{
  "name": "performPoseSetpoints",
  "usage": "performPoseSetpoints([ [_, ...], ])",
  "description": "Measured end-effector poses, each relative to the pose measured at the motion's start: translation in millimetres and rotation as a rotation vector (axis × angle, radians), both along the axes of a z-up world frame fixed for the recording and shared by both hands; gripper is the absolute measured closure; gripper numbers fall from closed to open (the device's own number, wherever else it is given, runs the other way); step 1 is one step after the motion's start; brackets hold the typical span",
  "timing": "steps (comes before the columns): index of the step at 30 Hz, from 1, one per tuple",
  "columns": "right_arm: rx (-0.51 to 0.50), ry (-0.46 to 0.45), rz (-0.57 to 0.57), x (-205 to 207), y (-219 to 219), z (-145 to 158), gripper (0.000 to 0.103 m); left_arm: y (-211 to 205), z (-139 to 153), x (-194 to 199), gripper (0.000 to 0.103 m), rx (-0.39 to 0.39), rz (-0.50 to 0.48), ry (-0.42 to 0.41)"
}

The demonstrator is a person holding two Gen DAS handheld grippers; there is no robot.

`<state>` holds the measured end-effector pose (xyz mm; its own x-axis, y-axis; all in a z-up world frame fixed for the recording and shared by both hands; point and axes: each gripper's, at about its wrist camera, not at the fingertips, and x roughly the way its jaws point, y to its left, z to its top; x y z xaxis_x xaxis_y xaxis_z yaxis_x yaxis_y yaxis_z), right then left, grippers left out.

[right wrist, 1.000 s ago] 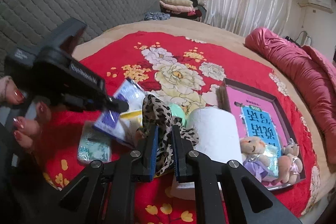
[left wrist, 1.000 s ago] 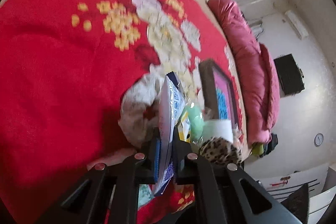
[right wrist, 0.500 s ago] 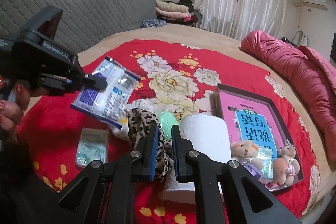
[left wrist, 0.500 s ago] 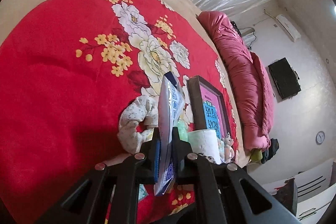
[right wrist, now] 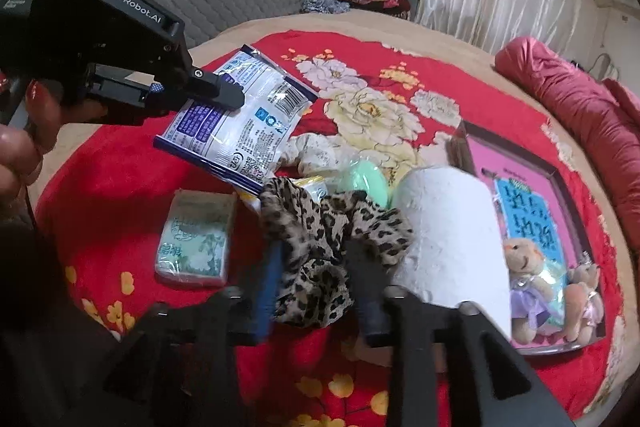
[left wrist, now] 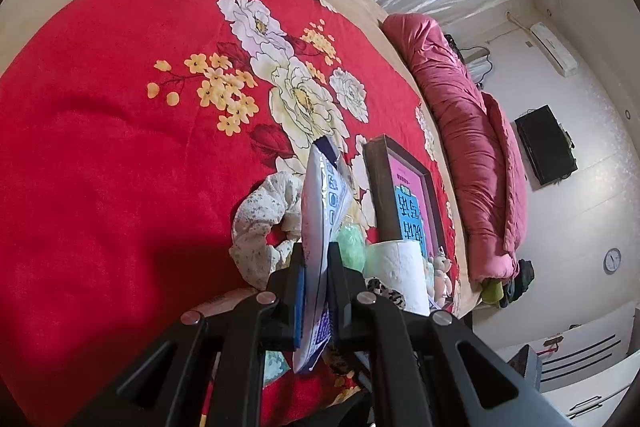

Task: Organize soft objects
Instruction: 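Lift the wipes packet with the left tool while the right lifts the scrunchie, then carry the scrunchie over the tray with the right tool while the left carries the packet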

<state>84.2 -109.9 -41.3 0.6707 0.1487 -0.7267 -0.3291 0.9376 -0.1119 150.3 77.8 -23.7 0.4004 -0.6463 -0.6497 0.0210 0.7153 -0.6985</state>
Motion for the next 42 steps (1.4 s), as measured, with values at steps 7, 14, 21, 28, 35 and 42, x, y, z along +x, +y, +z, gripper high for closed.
performPoseSetpoints([
  [7,-0.052,0.025,0.016,6,10,-12,0.052,3,2,-1,0.094,-0.01,0.006,-0.006],
  [14,-0.076,0.01,0.028,9,15,-17,0.071,4,6,-2,0.094,-0.02,0.007,-0.014],
  [21,0.023,0.001,0.012,8,0,-1,0.09,7,8,-2,0.094,-0.025,0.012,-0.02],
  [28,0.07,-0.09,0.006,-3,-5,30,0.09,4,20,-6,0.094,-0.046,-0.001,-0.049],
  [35,0.087,-0.135,-0.015,-10,-14,45,0.09,-8,28,-10,0.094,-0.022,-0.011,-0.069],
  [42,0.106,-0.185,-0.048,-18,-29,61,0.09,-21,34,-17,0.094,-0.003,-0.009,-0.081],
])
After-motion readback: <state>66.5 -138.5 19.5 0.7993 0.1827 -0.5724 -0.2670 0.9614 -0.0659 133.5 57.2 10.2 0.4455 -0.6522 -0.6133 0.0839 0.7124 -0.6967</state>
